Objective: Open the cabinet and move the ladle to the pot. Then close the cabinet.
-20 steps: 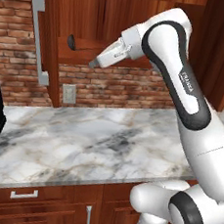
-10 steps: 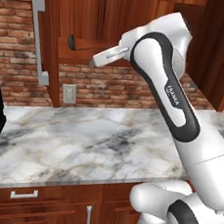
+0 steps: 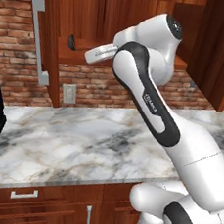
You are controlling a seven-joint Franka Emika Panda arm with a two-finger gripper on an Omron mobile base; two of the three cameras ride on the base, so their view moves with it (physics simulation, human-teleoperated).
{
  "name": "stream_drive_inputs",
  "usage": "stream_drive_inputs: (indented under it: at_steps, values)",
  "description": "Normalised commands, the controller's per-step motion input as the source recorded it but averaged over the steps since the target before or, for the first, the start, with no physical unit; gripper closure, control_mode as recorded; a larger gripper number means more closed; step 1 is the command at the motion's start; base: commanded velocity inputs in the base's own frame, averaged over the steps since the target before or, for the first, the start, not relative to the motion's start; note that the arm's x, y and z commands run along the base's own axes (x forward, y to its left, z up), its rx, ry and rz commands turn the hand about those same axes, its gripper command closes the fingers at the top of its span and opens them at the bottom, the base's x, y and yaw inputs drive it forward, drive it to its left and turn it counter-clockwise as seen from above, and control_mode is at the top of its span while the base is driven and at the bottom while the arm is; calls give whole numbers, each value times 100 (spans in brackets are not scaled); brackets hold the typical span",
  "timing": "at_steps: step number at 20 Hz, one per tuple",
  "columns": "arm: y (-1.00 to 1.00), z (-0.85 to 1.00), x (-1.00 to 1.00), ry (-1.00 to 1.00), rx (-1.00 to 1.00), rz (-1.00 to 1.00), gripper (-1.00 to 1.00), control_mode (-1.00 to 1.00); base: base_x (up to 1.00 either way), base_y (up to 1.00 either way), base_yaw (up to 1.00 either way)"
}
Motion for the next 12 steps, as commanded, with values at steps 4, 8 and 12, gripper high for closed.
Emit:
stream_drive_inputs:
  at_steps: [4, 8, 12]
  values:
    - [-6, 0, 40, 0, 0, -15, -100, -100, 0, 0, 0]
    - [-9, 0, 41, 0, 0, -13, -100, -100, 0, 0, 0]
    - [-2, -11, 45, 0, 0, -8, -100, -100, 0, 0, 0]
